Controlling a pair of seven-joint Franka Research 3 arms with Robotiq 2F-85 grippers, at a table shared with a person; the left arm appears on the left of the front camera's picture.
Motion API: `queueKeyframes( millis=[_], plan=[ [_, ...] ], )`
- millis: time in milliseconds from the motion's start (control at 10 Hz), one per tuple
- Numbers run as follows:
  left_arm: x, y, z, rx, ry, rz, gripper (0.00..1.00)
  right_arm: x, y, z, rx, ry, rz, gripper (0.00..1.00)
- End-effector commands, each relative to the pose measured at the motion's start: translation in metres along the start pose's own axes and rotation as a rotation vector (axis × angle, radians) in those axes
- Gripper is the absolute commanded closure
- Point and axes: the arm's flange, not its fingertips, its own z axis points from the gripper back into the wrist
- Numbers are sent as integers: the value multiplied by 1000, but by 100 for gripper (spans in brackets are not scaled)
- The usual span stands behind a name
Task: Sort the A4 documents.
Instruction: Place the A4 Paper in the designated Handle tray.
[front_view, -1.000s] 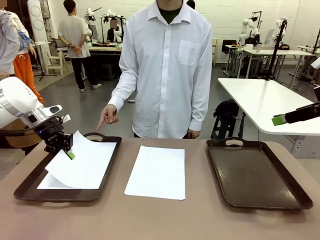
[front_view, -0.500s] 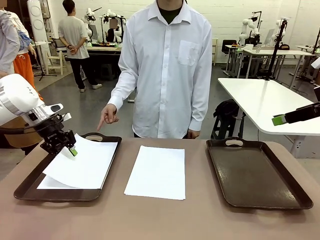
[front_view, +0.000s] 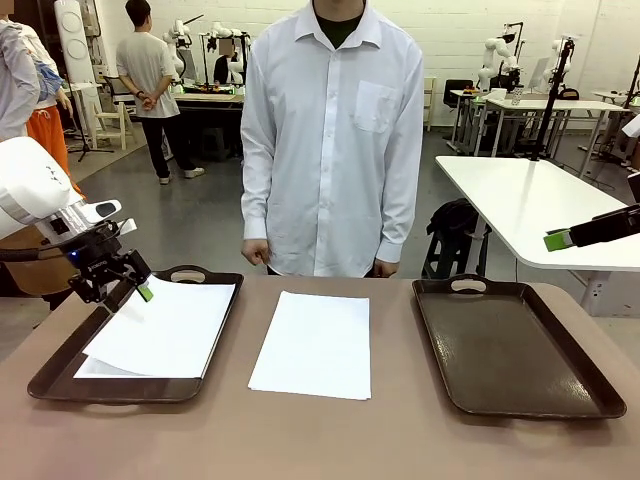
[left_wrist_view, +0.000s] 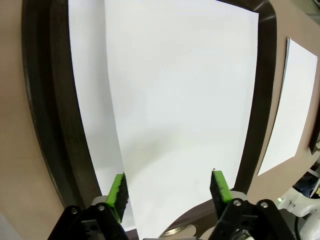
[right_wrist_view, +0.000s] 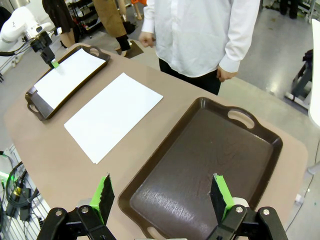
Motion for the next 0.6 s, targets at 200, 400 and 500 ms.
queueKeyframes(
  millis=[200, 400, 500],
  plan=[
    [-17, -6, 5, 48, -26, 23, 0, -1, -2, -2, 16, -5, -6, 0],
    [-20, -10, 5, -39, -45, 46, 0, -1, -2, -2, 16, -5, -6, 0],
    [-10, -3, 7, 8, -18, 1, 0, -1, -2, -2, 16, -5, -6, 0]
  ],
)
